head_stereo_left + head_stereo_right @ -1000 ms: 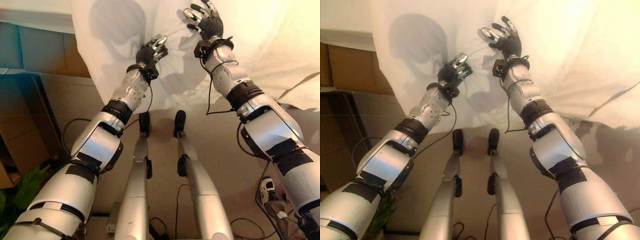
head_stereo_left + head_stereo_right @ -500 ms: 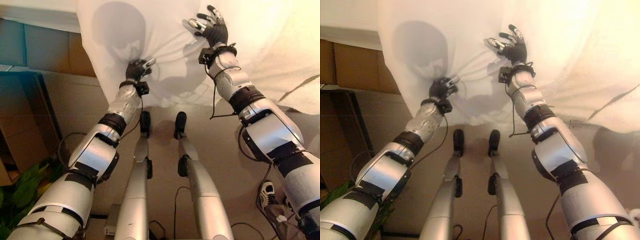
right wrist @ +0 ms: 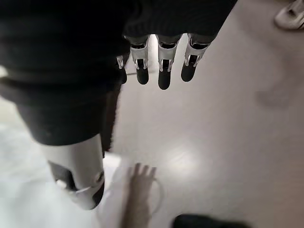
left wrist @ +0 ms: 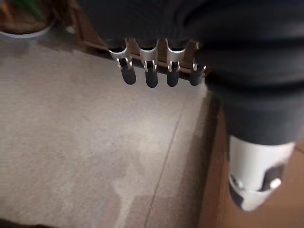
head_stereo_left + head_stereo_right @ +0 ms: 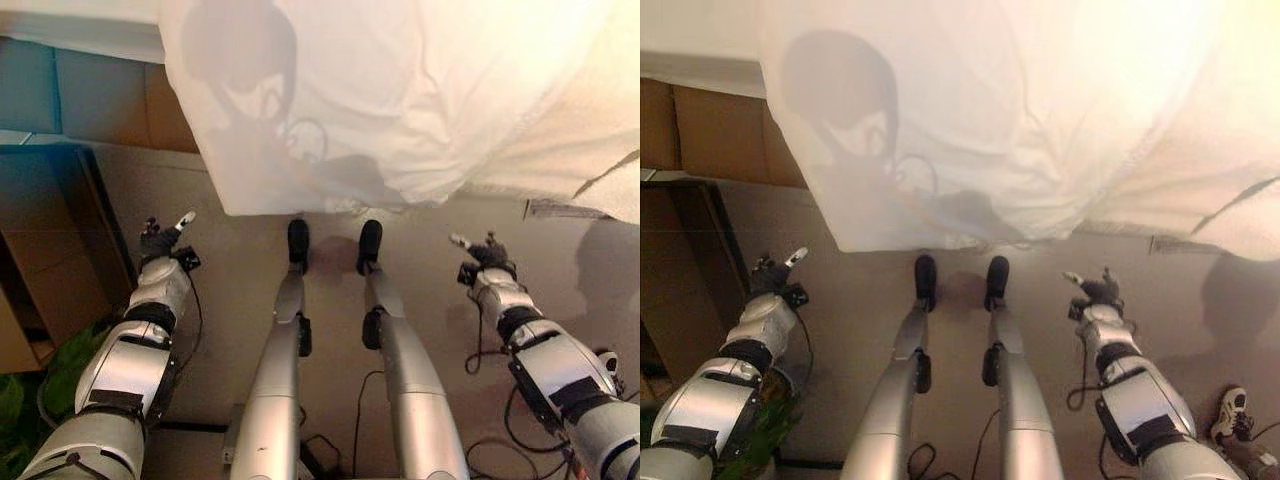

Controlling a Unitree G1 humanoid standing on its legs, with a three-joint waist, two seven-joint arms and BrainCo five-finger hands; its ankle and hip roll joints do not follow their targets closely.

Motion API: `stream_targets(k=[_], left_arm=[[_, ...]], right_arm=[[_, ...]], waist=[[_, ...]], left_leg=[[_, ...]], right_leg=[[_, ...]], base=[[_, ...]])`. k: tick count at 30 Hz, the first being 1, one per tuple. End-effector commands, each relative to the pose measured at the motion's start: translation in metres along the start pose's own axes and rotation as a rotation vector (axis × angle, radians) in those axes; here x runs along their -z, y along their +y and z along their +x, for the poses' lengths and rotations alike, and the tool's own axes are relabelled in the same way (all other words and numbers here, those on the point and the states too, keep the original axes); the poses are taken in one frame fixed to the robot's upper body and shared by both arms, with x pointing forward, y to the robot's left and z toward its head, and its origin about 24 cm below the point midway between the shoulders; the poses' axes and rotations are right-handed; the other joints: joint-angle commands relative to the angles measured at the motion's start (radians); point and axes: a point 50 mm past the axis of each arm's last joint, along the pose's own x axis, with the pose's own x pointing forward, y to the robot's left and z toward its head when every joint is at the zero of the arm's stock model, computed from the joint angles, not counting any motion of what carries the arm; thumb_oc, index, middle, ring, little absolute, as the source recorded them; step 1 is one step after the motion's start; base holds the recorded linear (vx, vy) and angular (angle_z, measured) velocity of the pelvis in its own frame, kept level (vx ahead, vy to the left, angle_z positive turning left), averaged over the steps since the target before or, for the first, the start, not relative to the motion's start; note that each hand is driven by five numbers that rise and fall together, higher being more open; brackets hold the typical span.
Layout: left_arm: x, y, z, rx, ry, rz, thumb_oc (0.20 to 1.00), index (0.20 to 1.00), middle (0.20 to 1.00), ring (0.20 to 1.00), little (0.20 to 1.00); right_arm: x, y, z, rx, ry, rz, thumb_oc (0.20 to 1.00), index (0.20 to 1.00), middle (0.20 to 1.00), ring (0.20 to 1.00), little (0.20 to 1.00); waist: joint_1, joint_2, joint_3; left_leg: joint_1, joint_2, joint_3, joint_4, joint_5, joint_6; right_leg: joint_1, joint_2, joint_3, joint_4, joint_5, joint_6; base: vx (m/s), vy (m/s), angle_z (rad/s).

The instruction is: Make the bed

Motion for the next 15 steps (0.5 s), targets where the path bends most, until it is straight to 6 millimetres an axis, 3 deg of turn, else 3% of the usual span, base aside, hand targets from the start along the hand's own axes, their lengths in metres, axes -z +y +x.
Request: stream_targets(k=[1,4,5,6,10,14,15], left_arm=[[0.028,0.019,-0.005,-0.046,0.054,-0.004,1.0,1.0,1.0,1.0,1.0],[0.053,0.024,-0.012,-0.043,0.111,-0.001,1.0,1.0,1.0,1.0,1.0],[0.052,0.023,-0.012,-0.04,0.107,-0.005,1.0,1.0,1.0,1.0,1.0],[0.071,0.025,-0.02,-0.032,0.148,0.003,1.0,1.0,1.0,1.0,1.0],[0.096,0.029,-0.032,-0.006,0.201,0.036,1.0,1.0,1.0,1.0,1.0],[0.13,0.052,-0.049,0.016,0.279,0.185,1.0,1.0,1.0,1.0,1.0],[0.144,0.061,-0.057,0.054,0.321,0.3,1.0,1.0,1.0,1.0,1.0]], right_arm=[[0.017,-0.04,0.005,0.104,0.046,-0.097,1.0,1.0,1.0,1.0,1.0],[0.041,-0.056,0.002,0.136,0.108,-0.113,1.0,1.0,1.0,1.0,1.0],[0.039,-0.056,0.002,0.137,0.103,-0.109,1.0,1.0,1.0,1.0,1.0],[0.053,-0.062,-0.001,0.142,0.129,-0.12,1.0,1.0,1.0,1.0,1.0],[0.07,-0.064,-0.006,0.116,0.138,-0.148,1.0,1.0,1.0,1.0,1.0],[0.103,-0.065,-0.02,0.067,0.176,-0.151,1.0,1.0,1.0,1.0,1.0],[0.116,-0.06,-0.027,0.016,0.191,-0.136,1.0,1.0,1.0,1.0,1.0]], waist=[[-0.022,0.032,0.037],[-0.019,0.039,0.037],[-0.021,0.038,0.037],[-0.016,0.043,0.037],[-0.016,0.047,0.037],[-0.022,0.04,0.037],[-0.024,0.034,0.037]], left_leg=[[-0.001,-0.05,0.045,0.122,-0.114,-0.002],[0.039,-0.046,0.038,0.151,-0.154,0.0],[0.017,-0.048,0.049,0.152,-0.131,0.006],[0.062,-0.044,0.04,0.173,-0.165,0.005],[0.119,-0.043,0.042,0.212,-0.185,0.013],[0.285,-0.052,0.035,0.272,-0.236,0.03],[0.394,-0.053,0.035,0.257,-0.22,0.04]], right_leg=[[0.041,-0.01,-0.01,-0.001,-0.004,0.113],[0.072,-0.006,0.003,0.044,-0.049,0.118],[0.051,-0.012,-0.006,0.043,-0.029,0.11],[0.084,-0.009,0.002,0.086,-0.073,0.115],[0.129,-0.017,-0.004,0.158,-0.116,0.112],[0.289,-0.019,0.005,0.257,-0.191,0.098],[0.4,-0.016,0.002,0.239,-0.179,0.085]], base=[[0.02,0.039,-0.05],[-0.02,0.023,-0.07],[0.03,0.015,-0.08],[-0.01,0.014,-0.06],[0.01,0.014,0.02],[0.01,0.002,0.07],[0.01,-0.007,0.06]])
